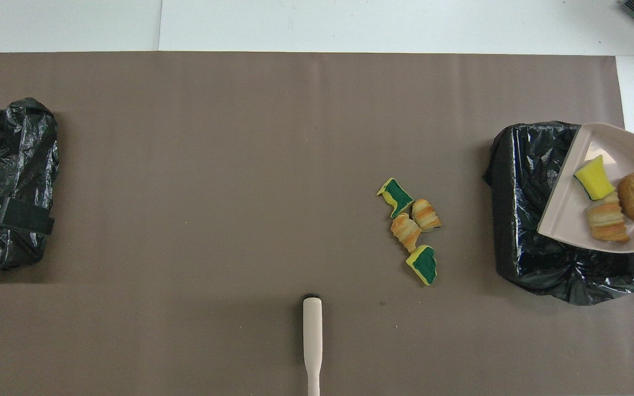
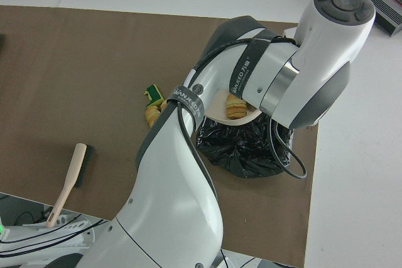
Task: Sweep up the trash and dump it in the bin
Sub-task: 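Carry the dustpan over the bin nearest the right gripper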
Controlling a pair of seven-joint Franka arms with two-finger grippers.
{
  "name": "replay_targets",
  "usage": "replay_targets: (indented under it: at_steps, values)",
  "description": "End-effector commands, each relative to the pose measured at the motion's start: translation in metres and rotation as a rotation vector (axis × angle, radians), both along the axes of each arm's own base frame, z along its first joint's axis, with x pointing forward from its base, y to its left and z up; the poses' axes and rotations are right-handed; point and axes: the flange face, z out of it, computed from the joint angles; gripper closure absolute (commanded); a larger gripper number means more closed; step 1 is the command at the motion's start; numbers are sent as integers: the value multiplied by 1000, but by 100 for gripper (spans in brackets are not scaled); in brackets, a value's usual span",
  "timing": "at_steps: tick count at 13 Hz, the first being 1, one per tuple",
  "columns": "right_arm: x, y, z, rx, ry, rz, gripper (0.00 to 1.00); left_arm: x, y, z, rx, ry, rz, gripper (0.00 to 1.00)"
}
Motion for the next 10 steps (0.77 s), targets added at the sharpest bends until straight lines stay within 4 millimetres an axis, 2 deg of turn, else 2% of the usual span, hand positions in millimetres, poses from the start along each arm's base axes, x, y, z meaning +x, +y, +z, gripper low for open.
replay_targets:
  at_steps: [1, 2, 4, 6, 8, 10]
  values:
    - [5, -6, 4, -152, 39, 82, 100, 1, 18, 6, 0, -5, 14, 0]
    - [8, 1, 0, -190, 62, 115, 100, 2, 19, 7, 1, -7, 16, 0]
    - [22, 30, -10, -332, 90, 180, 100, 4, 20, 8, 8, -25, 16, 0]
    - [26, 54, -15, -467, 130, 191, 100, 3, 19, 10, 9, -39, 18, 0]
    - [29, 67, -24, -538, 154, 199, 100, 0, 18, 13, 12, -38, 17, 0]
    - [30, 67, -24, -584, 169, 209, 100, -3, 28, 14, 10, -31, 32, 0]
